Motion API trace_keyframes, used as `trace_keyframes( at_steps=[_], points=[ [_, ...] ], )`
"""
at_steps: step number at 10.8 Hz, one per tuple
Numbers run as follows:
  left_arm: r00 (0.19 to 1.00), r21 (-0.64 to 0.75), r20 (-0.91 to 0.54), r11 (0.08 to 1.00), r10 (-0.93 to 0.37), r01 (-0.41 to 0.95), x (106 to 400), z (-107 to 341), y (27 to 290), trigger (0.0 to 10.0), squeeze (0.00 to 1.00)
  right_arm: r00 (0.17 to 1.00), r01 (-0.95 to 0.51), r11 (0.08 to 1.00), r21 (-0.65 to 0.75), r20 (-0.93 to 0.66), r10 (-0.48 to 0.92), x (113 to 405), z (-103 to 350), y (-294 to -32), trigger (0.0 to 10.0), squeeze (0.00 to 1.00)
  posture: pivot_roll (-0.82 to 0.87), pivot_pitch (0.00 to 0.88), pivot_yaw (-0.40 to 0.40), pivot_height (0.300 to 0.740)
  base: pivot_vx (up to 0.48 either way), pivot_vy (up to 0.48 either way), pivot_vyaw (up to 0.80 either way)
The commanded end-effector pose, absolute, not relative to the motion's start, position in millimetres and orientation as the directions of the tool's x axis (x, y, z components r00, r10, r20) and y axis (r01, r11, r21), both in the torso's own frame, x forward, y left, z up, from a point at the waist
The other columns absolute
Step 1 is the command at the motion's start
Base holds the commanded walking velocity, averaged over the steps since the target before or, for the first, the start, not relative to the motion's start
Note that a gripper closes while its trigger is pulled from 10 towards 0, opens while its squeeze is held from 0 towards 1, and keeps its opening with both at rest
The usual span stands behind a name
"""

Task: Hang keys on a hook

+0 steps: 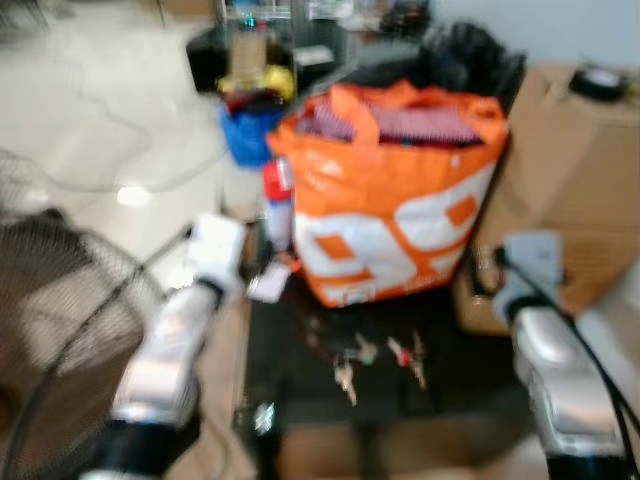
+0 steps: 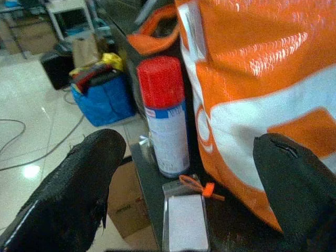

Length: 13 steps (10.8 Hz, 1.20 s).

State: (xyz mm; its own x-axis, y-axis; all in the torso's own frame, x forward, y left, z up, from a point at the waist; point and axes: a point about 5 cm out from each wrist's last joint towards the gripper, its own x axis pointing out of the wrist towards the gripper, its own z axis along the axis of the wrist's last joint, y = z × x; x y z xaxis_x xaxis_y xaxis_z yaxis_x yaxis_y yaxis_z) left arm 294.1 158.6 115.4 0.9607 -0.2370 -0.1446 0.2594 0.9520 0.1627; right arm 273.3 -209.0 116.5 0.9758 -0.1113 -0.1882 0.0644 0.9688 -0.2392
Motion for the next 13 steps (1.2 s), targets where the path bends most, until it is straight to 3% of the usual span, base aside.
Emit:
trace_keyframes(
  at_steps=[1,2,3,4,5,6,7,8,9,13],
  points=[
    [0.944,0.177,-0.158,0.932,-0.291,0.317,292.0,114.2,148.1,10.0,0.63,0.964,0.029,0.969,-0.246,-0.251,-0.092,271.8,111.3,-217.0,10.0,0.82,-0.13,0.0,-0.016,0.74,0.0,0.0,0.0],
    [0.915,0.201,-0.192,0.899,-0.354,0.39,286.6,109.6,144.7,10.0,0.62,0.945,-0.086,0.97,-0.226,-0.327,0.008,266.3,106.3,-217.2,10.0,0.0,-0.13,0.0,-0.023,0.74,0.0,0.0,0.0],
    [0.883,0.224,-0.236,0.862,-0.405,0.455,281.9,103.8,141.9,10.0,0.57,0.922,-0.178,0.961,-0.211,-0.378,0.088,261.6,104.8,-215.3,10.0,0.0,-0.13,0.0,-0.034,0.74,0.0,0.0,0.0],
    [0.84,0.23,-0.292,0.819,-0.457,0.526,275.9,96.2,138.7,10.0,0.28,0.882,-0.283,0.939,-0.197,-0.439,0.173,255.8,102.0,-212.4,10.0,0.0,-0.13,0.0,-0.044,0.74,0.0,0.0,0.0],
    [0.802,0.218,-0.337,0.788,-0.494,0.576,269.9,89.9,136.6,10.0,0.07,0.84,-0.37,0.914,-0.165,-0.48,0.253,250.9,99.4,-208.4,10.0,0.0,-0.13,0.0,-0.05,0.74,0.0,0.0,0.0],
    [0.788,0.212,-0.354,0.778,-0.503,0.592,267.5,87.5,136.1,10.0,0.07,0.821,-0.404,0.903,-0.147,-0.494,0.287,248.8,98.4,-206.3,10.0,0.0,-0.13,0.0,-0.051,0.74,0.0,0.0,0.0],
    [0.706,0.241,-0.451,0.687,-0.546,0.685,254.7,72.8,138.8,10.0,0.0,0.74,-0.504,0.859,-0.085,-0.556,0.379,251.6,88.0,-193.3,10.0,0.0,-0.14,0.0,-0.057,0.74,0.0,0.0,0.0],
    [0.688,0.265,-0.479,0.657,-0.546,0.706,251.1,68.2,141.3,10.0,0.0,0.729,-0.51,0.856,-0.082,-0.57,0.38,254.9,82.8,-190.3,10.0,0.0,-0.16,0.0,-0.055,0.74,0.0,0.0,0.0],
    [0.645,0.297,-0.518,0.589,-0.562,0.752,244.4,62.0,145.0,10.0,0.0,0.731,-0.453,0.888,-0.084,-0.605,0.316,267.6,62.4,-187.6,10.0,0.0,-0.17,0.0,-0.058,0.74,0.0,0.0,0.0],
    [0.616,0.299,-0.509,0.547,-0.602,0.782,238.6,76.3,147.6,10.0,0.0,0.751,-0.214,0.976,0.032,-0.634,0.186,292.2,24.0,-175.7,10.0,0.0,-0.09,0.0,-0.095,0.74,0.0,0.0,0.0]
  ],
)
